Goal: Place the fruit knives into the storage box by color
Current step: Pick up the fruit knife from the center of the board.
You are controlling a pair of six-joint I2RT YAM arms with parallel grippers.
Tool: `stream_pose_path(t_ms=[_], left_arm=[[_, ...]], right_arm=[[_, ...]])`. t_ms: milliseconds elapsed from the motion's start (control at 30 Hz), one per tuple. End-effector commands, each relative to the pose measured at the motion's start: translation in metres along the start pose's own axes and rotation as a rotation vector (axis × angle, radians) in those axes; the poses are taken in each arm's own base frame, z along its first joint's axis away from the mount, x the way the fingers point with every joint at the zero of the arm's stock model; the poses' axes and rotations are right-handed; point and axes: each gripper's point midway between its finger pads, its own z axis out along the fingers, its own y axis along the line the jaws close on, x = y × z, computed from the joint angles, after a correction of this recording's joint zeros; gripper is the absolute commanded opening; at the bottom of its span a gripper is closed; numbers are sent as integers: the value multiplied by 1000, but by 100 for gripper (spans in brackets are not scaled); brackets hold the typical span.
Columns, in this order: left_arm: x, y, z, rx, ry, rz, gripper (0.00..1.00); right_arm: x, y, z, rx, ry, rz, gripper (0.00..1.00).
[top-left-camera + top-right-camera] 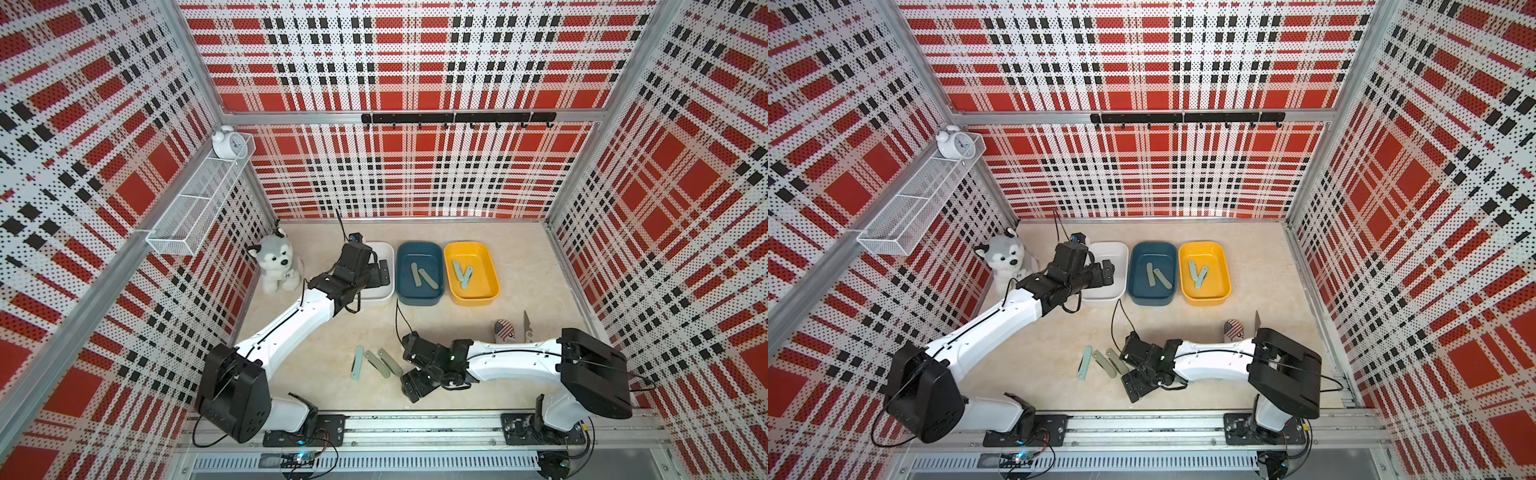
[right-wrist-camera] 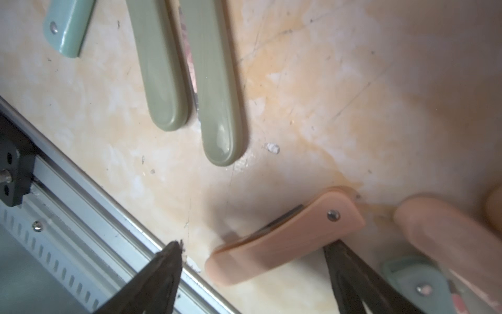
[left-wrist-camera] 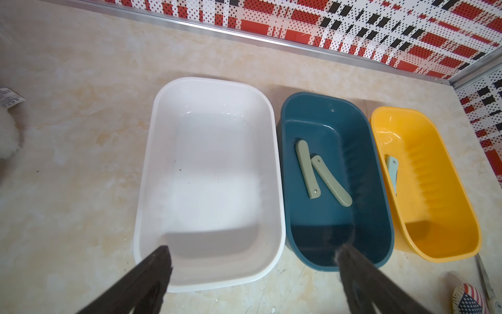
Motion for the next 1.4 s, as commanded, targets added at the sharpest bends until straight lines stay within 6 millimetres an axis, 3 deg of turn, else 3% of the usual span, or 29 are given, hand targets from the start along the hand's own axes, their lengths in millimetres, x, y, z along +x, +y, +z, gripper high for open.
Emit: stream_pose_path(t_ms=[0,367,700,867,1067,1367], left_arm=[[-3,7,-5,-12,-22,3,98],[-6,17,-6,-28,-29,-1,98],[-3,17,-2,-25,-14,5,98],[0,21,-4,-37,-14,7,98],[4,23,-1,-40,-2,14,98],[-6,18,-5,-26,-25,14,99]], right_arm=[[-9,-4,5,55,15,-66,82],[9,-21,-10,299,93,-106,71],[22,-16,5,281,110,-43,62],[27,-21,11,303,126,-33,48],[21,-25,8,330,105,-38,40],[2,-36,-12,352,61,-36,17]])
